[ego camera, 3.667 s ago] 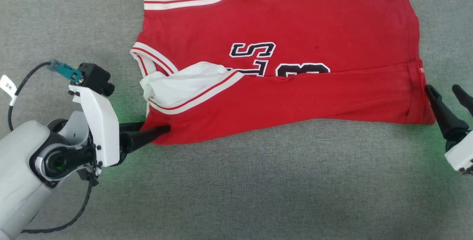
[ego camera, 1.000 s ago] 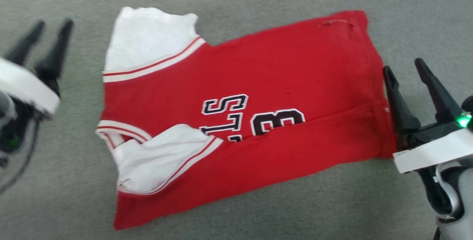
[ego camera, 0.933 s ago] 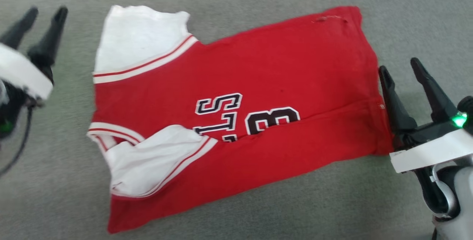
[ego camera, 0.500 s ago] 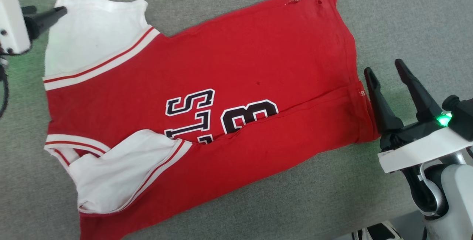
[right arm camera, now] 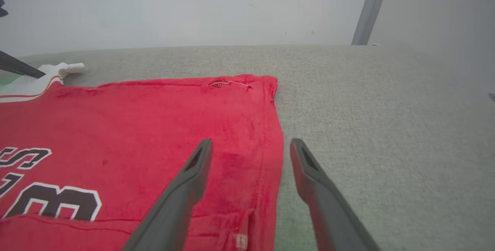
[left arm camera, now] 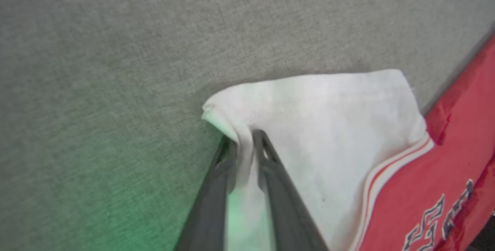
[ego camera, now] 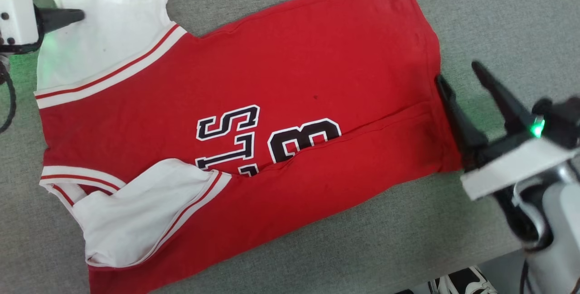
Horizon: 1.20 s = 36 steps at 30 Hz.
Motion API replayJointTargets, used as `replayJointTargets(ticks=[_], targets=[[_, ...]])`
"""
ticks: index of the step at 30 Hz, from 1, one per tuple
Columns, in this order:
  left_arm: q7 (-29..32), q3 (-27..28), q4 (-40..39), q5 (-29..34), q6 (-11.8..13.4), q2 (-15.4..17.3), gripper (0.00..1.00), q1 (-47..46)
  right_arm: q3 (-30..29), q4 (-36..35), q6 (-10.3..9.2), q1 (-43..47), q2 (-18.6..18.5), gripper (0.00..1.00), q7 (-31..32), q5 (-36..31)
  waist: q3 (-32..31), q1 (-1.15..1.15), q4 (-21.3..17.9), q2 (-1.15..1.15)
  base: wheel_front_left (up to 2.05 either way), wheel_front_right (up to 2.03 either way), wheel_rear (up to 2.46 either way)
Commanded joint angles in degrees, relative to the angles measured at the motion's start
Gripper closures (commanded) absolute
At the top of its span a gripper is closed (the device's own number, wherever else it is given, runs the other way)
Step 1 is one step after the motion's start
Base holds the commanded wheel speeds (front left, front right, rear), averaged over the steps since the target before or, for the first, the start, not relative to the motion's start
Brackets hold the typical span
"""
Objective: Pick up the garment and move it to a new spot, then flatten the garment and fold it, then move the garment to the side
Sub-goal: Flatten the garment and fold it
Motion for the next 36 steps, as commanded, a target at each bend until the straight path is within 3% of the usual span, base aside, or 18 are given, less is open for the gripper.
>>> replayJointTargets(ticks=[1, 7, 12, 21, 28, 29, 30, 31, 36], targets=[[0.47, -1.2, 0.07, -0.11, -0.49, -1.48, 1.0, 1.73, 0.37, -0.04, 0.0, -1.71, -0.61, 0.0, 1.05, 0.53, -0.03, 0.0, 0.14, 0.0, 0.0, 0.0, 0.0], [-2.93, 0.2, -0.51, -0.72, -0.84, -2.51, 1.0, 0.6, 6.66, 2.32, 0.0, -12.75, -6.87, 0.0, 13.41, 3.35, 0.57, 0.0, 1.74, 0.0, 0.0, 0.0, 0.0], [-5.04, 0.64, -1.63, -1.11, -0.94, -3.96, 1.0, -0.59, 11.15, 8.45, -0.01, -25.11, -11.56, 0.0, 23.69, 8.77, 1.95, 0.0, 4.36, 0.0, 0.0, 0.0, 0.0], [-7.97, -0.02, -3.26, -1.79, -0.99, -7.09, 1.0, -1.61, 16.18, 22.85, 0.0, -39.55, -12.68, 0.0, 42.49, 16.42, 3.09, 0.0, 8.92, 0.0, 0.0, 0.0, 0.0], [-9.53, -0.71, -4.38, -2.64, -0.94, -7.96, 1.0, -1.85, 19.7, 28.18, 0.0, -42.8, -12.39, 0.0, 49.11, 19.01, 3.86, 0.0, 10.39, 0.0, 0.0, 0.0, 0.0], [-9.96, -0.64, -4.52, -3.04, -0.94, -8.2, 1.0, -1.54, 20.08, 28.63, 0.0, -42.85, -12.3, 0.45, 48.92, 19.11, 3.79, 0.0, 10.59, 0.0, 0.0, 0.0, 0.0], [-10.52, -0.61, -4.7, -3.32, -0.94, -8.45, 1.0, -1.14, 20.55, 28.81, 0.0, -42.75, -12.28, 0.82, 48.51, 19.32, 3.61, 0.0, 10.82, 0.0, 0.0, 0.0, 0.0], [-11.22, -0.72, -4.96, -3.29, -0.94, -8.56, 1.0, -0.76, 20.4, 29.29, 0.0, -42.62, -12.31, 1.0, 47.9, 19.7, 3.34, 0.0, 11.04, 0.0, 0.0, 0.0, 0.0], [-17.16, 0.15, -7.75, -4.45, -0.94, -8.76, 1.0, 1.19, 19.61, 29.61, -0.01, -41.95, -13.33, 1.0, 43.62, 21.14, 0.05, 0.0, 12.27, 0.0, 0.0, 0.0, 0.0]])
